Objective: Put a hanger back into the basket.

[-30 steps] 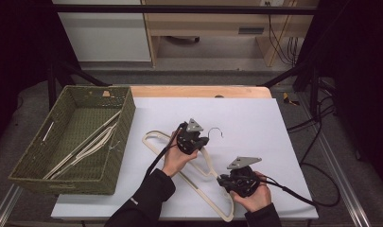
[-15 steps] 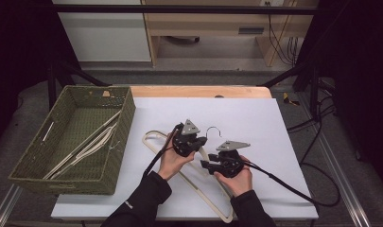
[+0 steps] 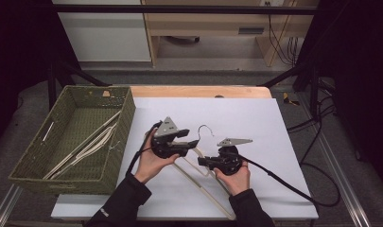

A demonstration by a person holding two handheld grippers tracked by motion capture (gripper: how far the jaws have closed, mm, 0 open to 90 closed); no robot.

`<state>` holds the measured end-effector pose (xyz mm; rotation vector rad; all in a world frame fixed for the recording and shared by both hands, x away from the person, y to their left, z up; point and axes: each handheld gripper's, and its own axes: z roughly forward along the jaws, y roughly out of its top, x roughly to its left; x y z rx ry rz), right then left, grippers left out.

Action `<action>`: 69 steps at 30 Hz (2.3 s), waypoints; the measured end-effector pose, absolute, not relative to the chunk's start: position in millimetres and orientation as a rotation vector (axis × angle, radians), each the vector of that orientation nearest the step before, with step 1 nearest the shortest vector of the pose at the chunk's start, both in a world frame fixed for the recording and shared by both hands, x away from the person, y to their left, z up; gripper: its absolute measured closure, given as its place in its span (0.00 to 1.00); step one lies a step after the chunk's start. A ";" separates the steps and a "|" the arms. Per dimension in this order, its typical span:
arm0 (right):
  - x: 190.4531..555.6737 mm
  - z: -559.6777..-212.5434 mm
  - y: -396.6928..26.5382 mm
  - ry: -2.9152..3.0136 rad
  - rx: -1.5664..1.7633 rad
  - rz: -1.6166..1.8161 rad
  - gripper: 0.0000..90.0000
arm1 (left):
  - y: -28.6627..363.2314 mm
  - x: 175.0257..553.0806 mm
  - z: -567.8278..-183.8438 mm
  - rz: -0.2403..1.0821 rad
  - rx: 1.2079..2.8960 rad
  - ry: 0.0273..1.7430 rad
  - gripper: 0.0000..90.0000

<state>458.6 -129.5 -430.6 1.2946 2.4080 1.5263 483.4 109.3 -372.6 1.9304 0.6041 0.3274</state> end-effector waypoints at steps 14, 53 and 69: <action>436.7 -401.2 -140.5 2.515 0.978 1.540 0.97 | 155.9 451.2 -367.5 0.321 2.029 0.553 0.22; 420.8 -396.9 -132.6 2.443 0.763 1.411 0.59 | 136.1 415.0 -389.3 0.177 2.174 0.370 0.96; 414.2 -389.1 -182.3 2.208 0.969 1.413 0.16 | 167.2 417.4 -358.6 0.284 2.009 0.560 0.96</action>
